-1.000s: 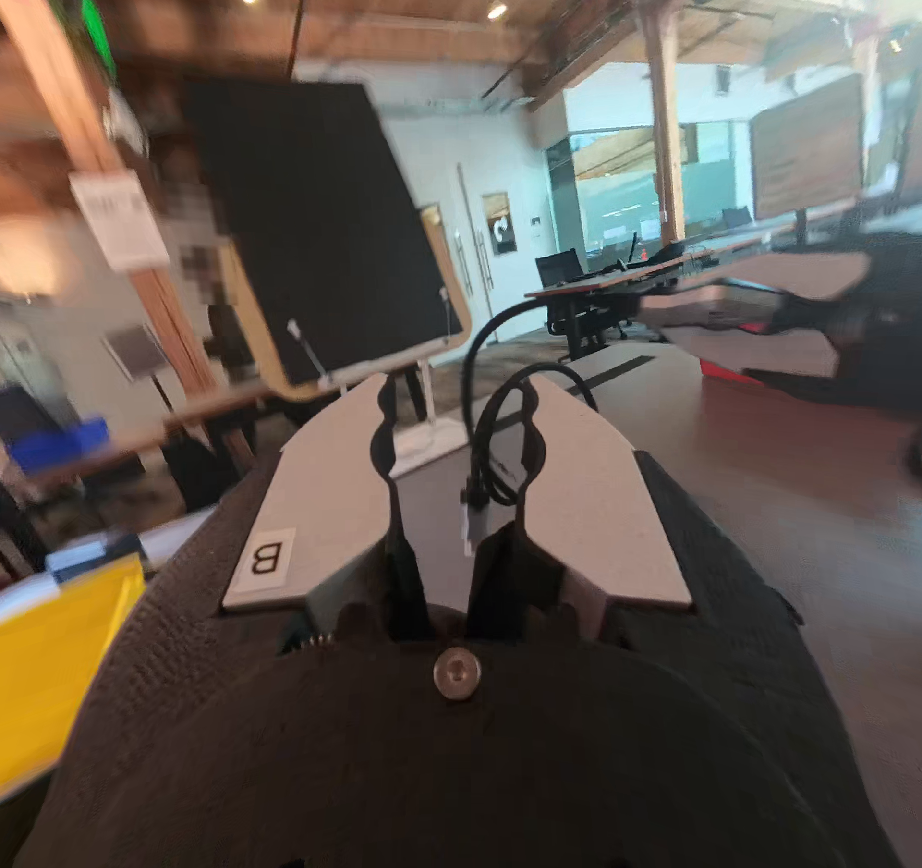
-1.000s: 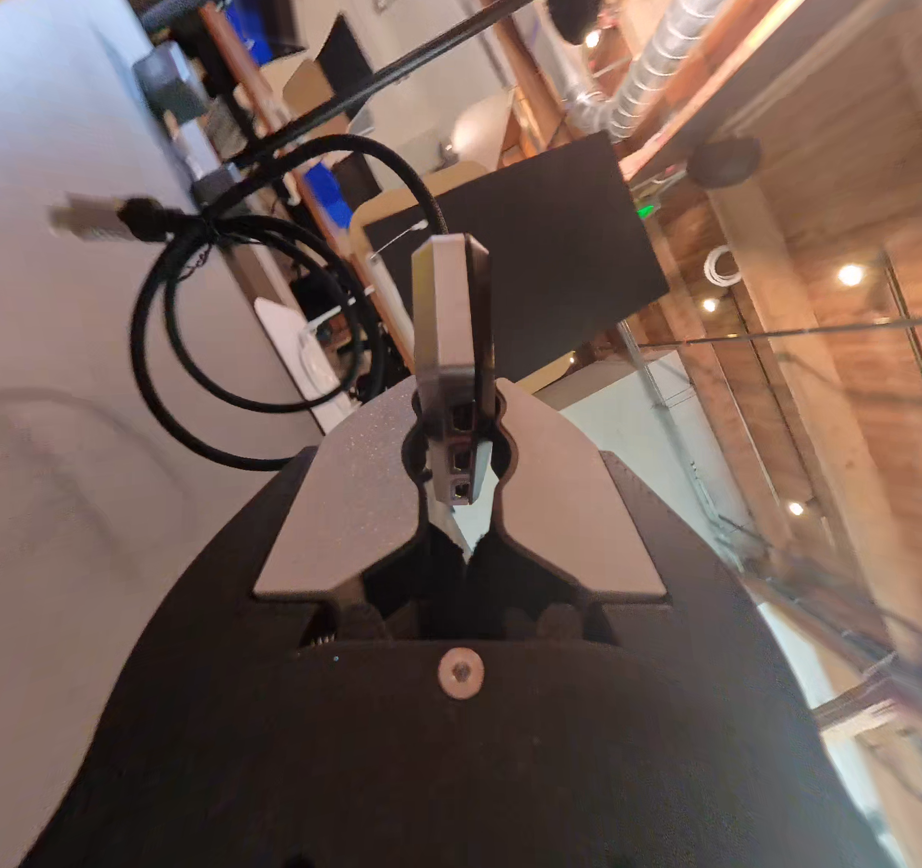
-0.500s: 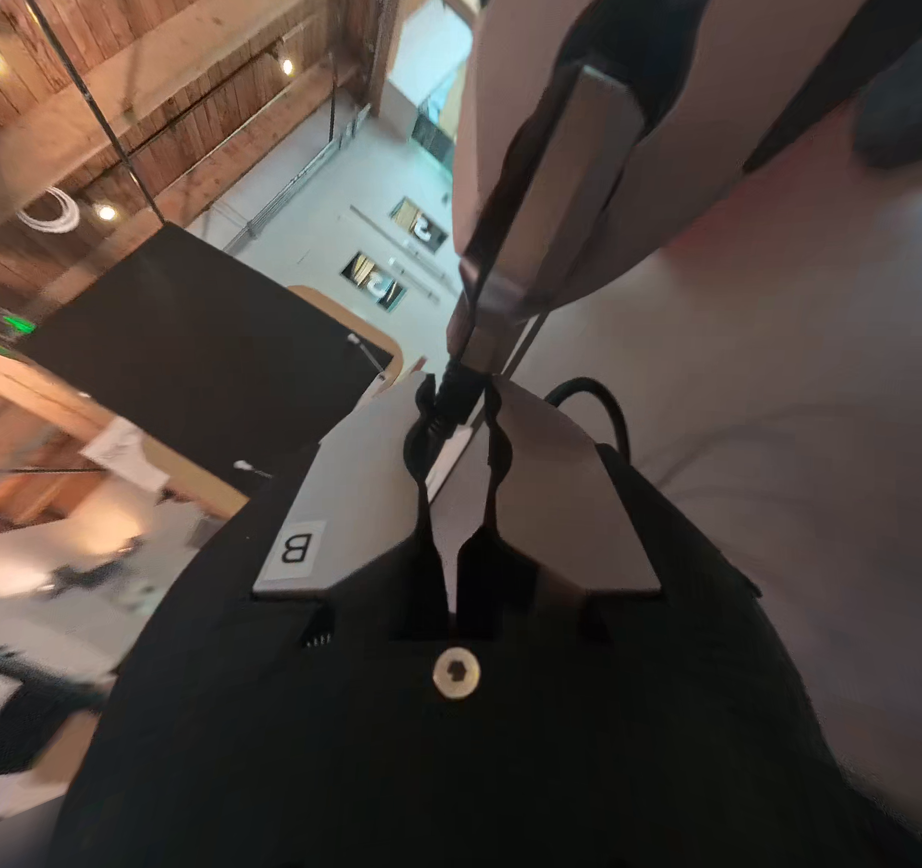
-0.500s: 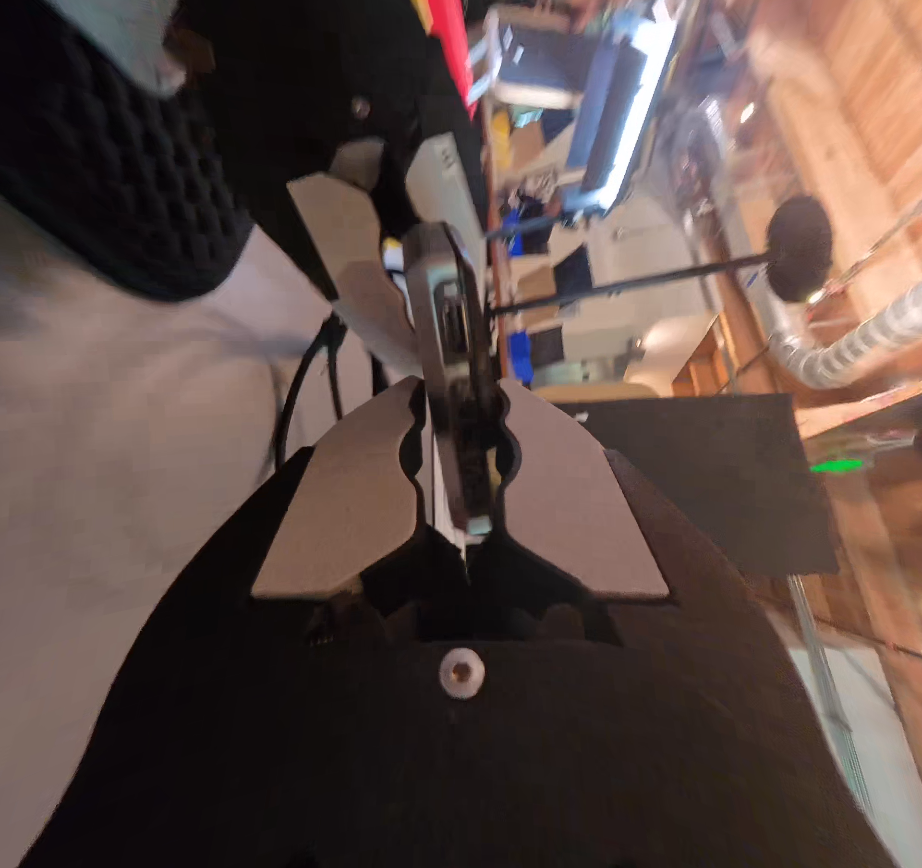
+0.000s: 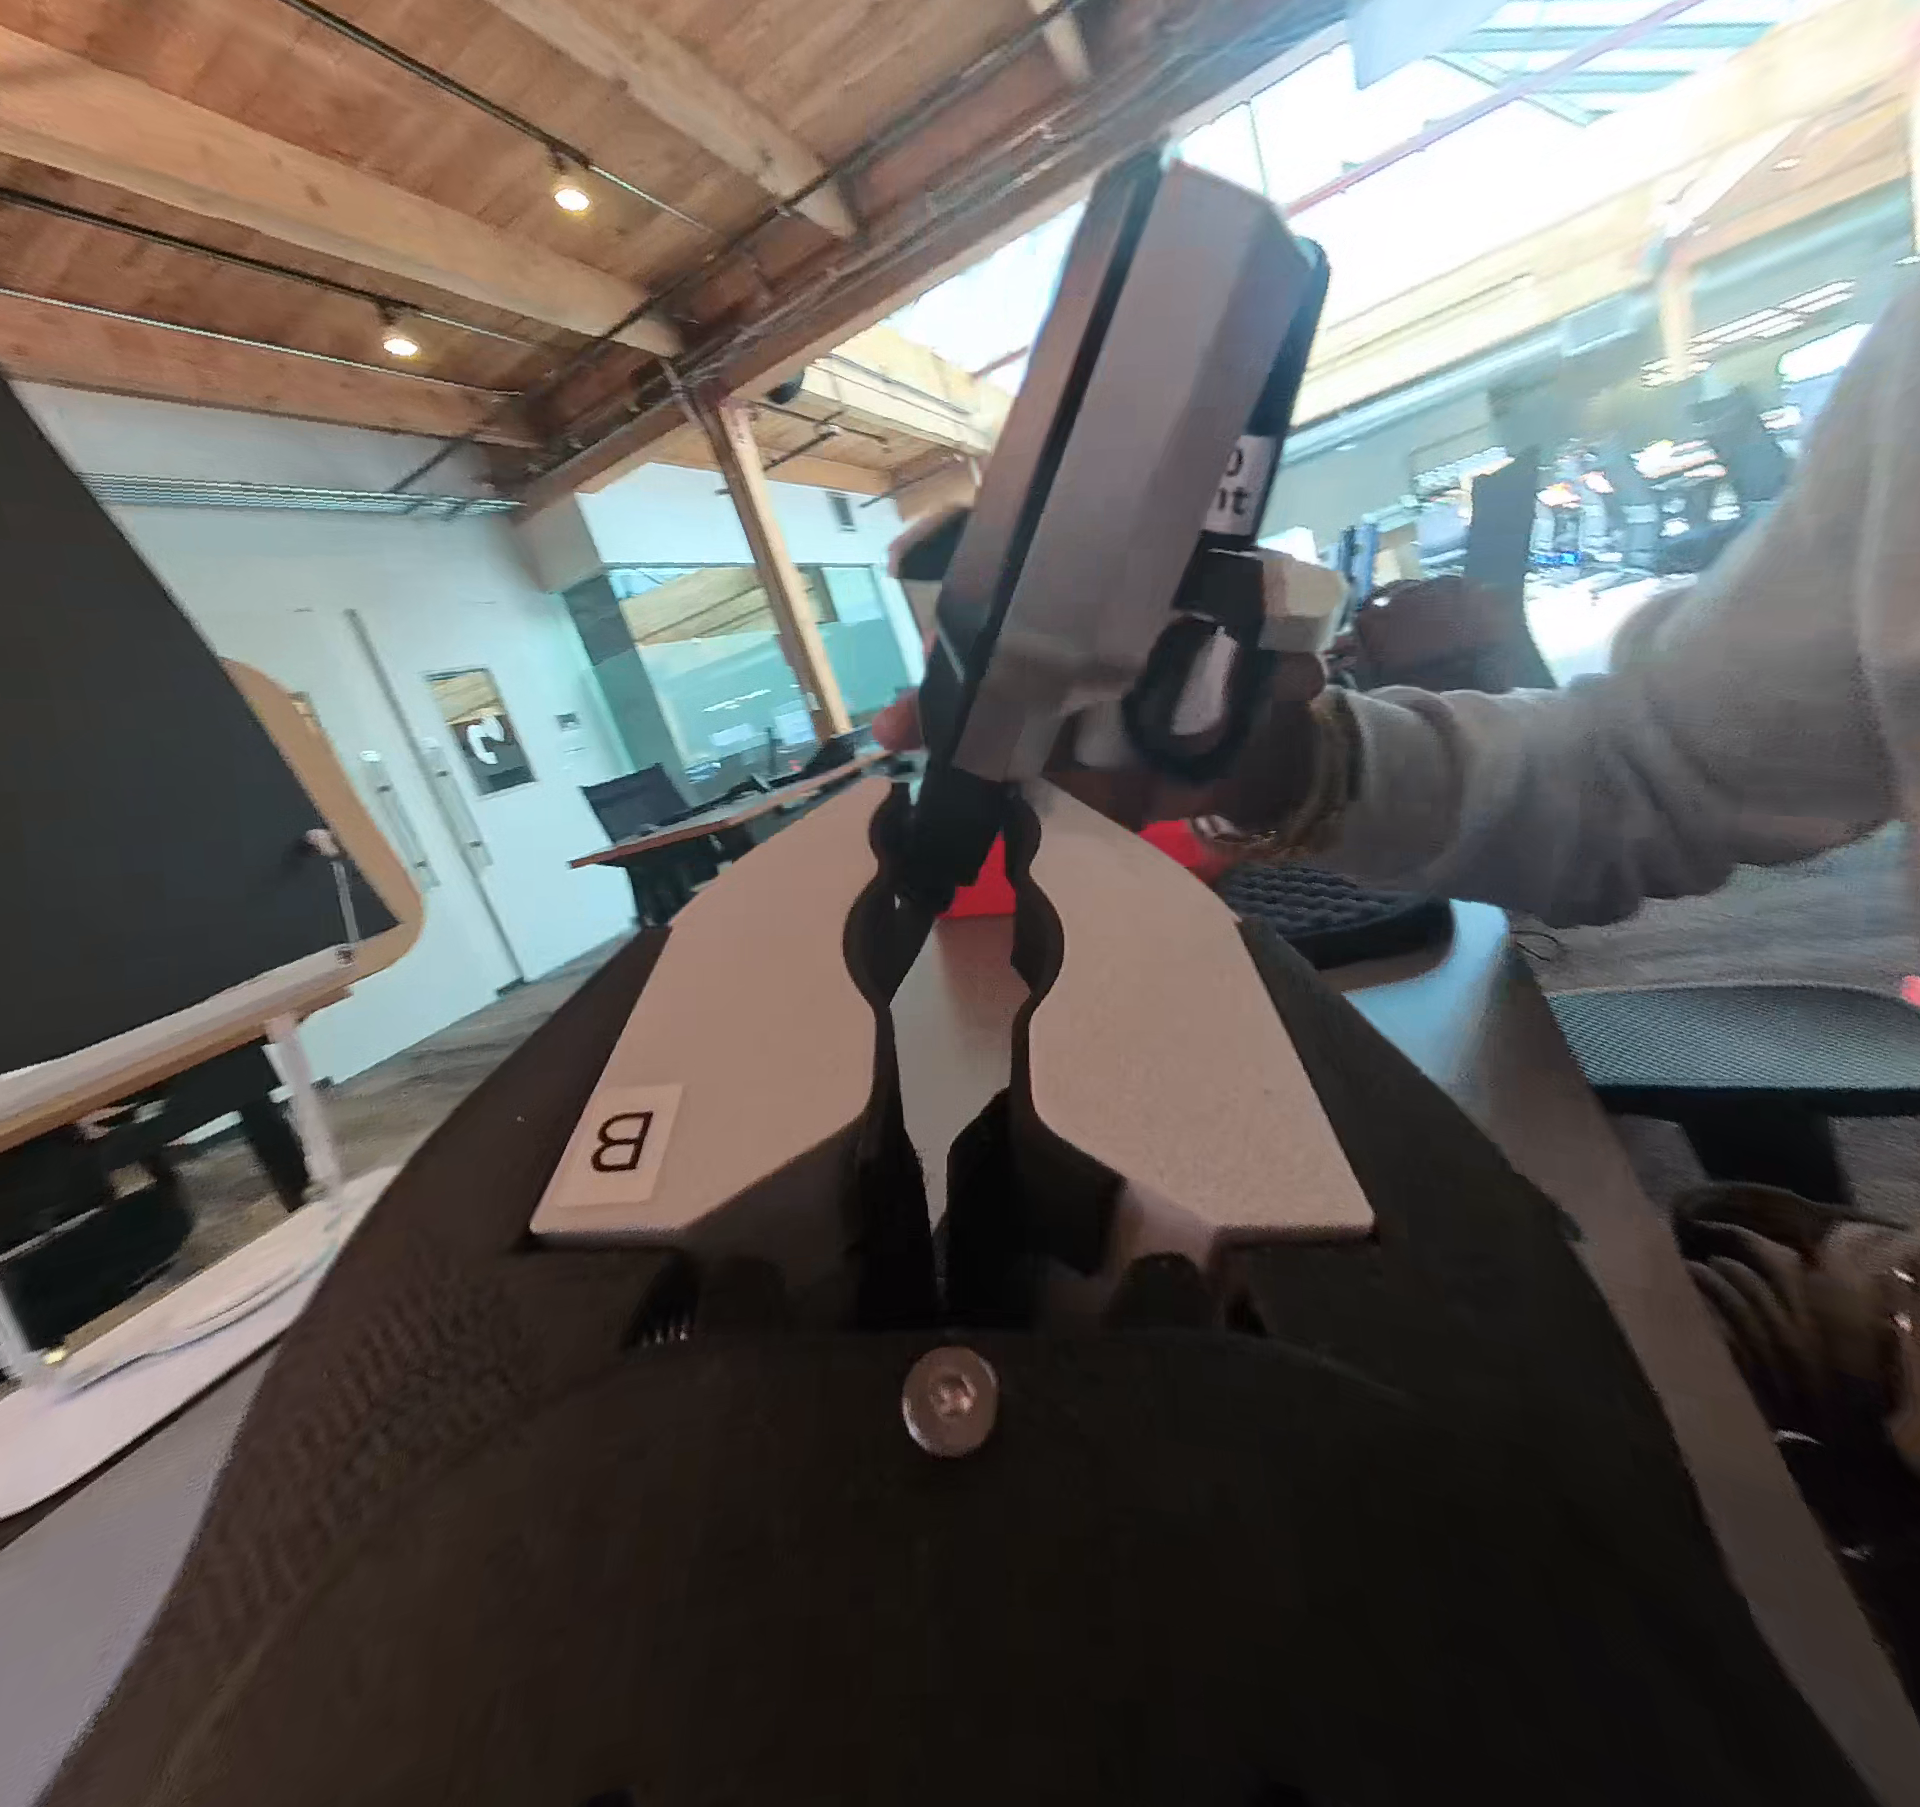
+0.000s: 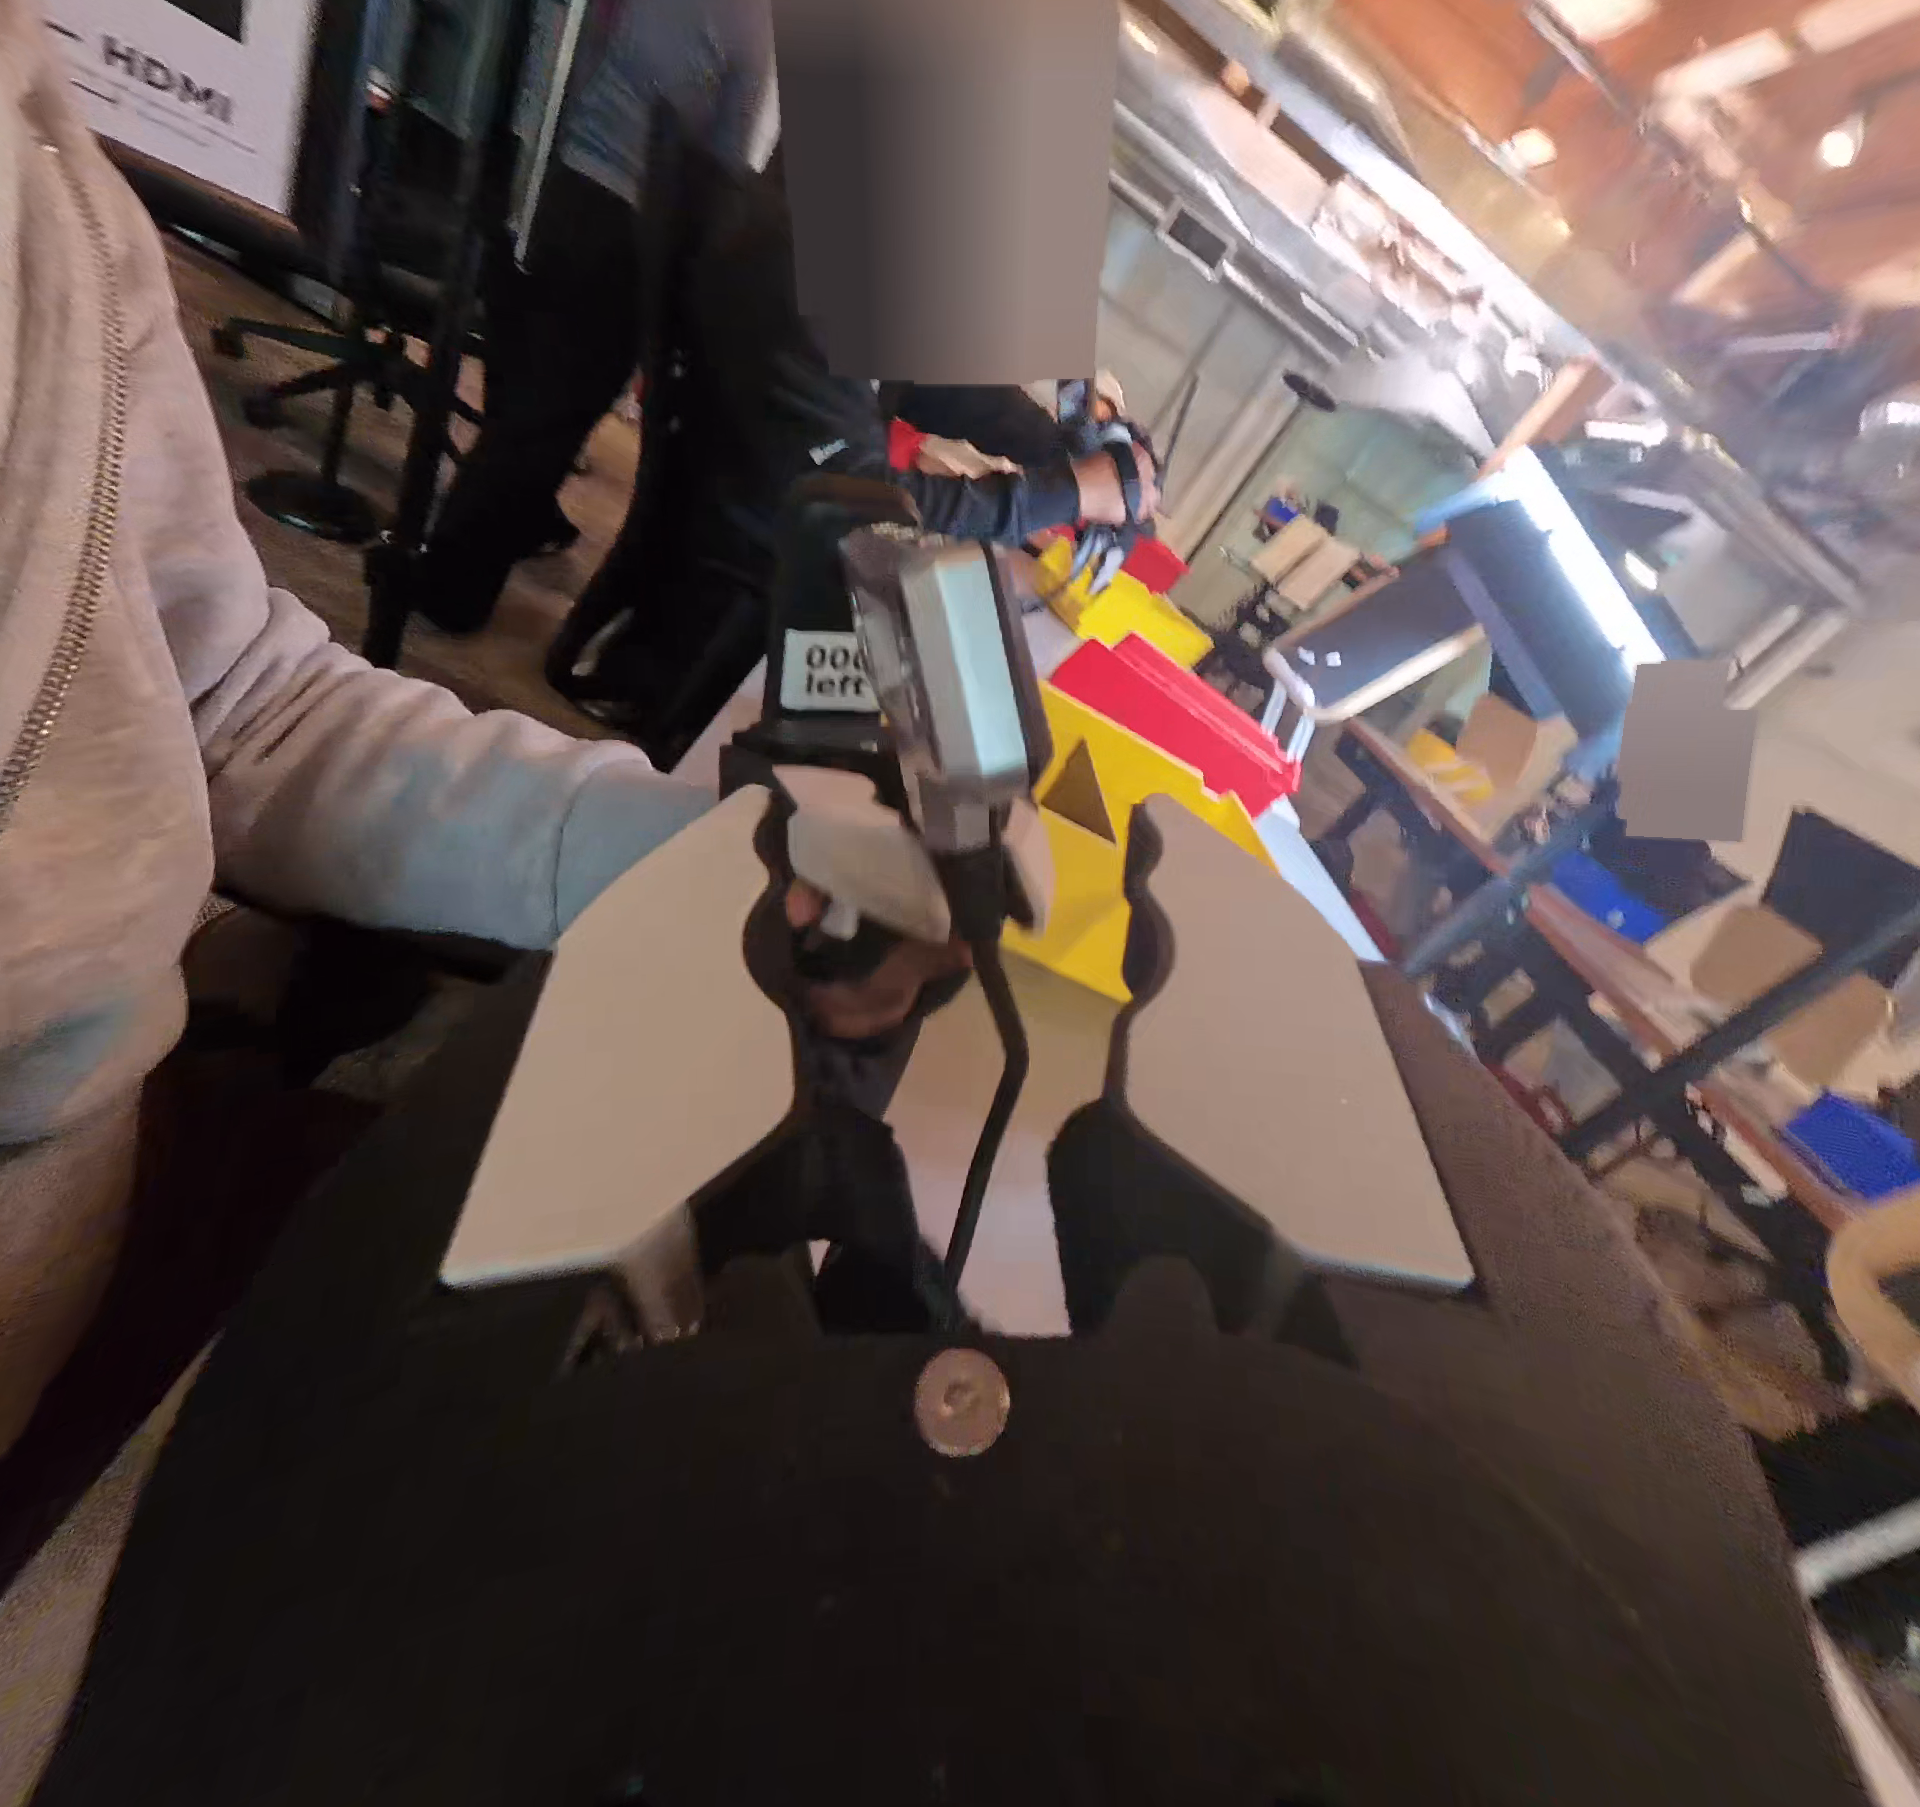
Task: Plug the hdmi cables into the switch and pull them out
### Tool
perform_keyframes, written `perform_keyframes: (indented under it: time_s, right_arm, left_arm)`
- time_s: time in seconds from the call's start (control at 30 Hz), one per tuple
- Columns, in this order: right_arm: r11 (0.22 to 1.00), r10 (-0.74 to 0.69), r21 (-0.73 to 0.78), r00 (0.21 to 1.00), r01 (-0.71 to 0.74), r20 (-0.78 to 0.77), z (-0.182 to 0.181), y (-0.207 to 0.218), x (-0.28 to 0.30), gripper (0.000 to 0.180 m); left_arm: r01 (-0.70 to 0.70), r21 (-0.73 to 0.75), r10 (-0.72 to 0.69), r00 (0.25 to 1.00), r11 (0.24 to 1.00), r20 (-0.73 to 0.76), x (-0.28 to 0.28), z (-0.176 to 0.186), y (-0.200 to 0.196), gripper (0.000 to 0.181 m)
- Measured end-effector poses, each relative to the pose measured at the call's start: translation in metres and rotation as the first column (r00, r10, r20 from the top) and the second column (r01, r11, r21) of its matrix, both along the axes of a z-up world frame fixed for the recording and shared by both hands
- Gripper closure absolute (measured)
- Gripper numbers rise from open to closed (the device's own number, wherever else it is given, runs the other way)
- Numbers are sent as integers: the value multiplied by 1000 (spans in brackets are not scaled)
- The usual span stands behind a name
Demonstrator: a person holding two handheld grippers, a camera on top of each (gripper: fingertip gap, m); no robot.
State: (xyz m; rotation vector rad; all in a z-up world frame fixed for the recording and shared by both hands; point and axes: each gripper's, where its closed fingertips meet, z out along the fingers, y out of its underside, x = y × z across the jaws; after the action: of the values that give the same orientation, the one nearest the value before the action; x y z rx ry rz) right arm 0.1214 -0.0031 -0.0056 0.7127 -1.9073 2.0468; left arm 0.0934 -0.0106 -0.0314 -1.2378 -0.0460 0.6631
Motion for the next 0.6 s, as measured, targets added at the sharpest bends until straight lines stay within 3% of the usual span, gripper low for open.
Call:
perform_keyframes:
  time_s: [0.13, 0.23, 0.27, 0.37, 0.53, 0.57, 0.6]
  right_arm:
    - [997, 54, 61, 993, -47, -108, -12, -21, 8, 157]
    - [993, -19, 100, 942, 56, -334, -15, -22, -5, 158]
    - [986, -100, 75, 882, 151, -461, -11, -20, -17, 158]
    - [898, -335, -97, 524, 429, -783, 17, 0, -70, 158]
    - [767, -472, -375, 63, 520, -879, 67, 49, -133, 158]
    - [758, -462, -390, 9, 522, -887, 65, 54, -138, 158]
    - [764, -452, -377, 17, 523, -892, 57, 57, -140, 158]
  left_arm:
    - [28, -53, -27, 1000, 998, 16, 1, -9, 12, 164]
    - [-108, -56, 110, 993, 993, 34, -14, -11, 4, 161]
    - [-172, -43, 174, 985, 984, 22, -21, -10, -2, 158]
    - [-298, 49, 296, 954, 953, 39, -32, -2, -28, 149]
    - [-402, 204, 401, 915, 892, 49, -30, 13, -66, 147]
    - [-416, 224, 416, 908, 882, 46, -29, 14, -71, 147]
    - [-426, 240, 428, 903, 873, 43, -28, 16, -75, 147]
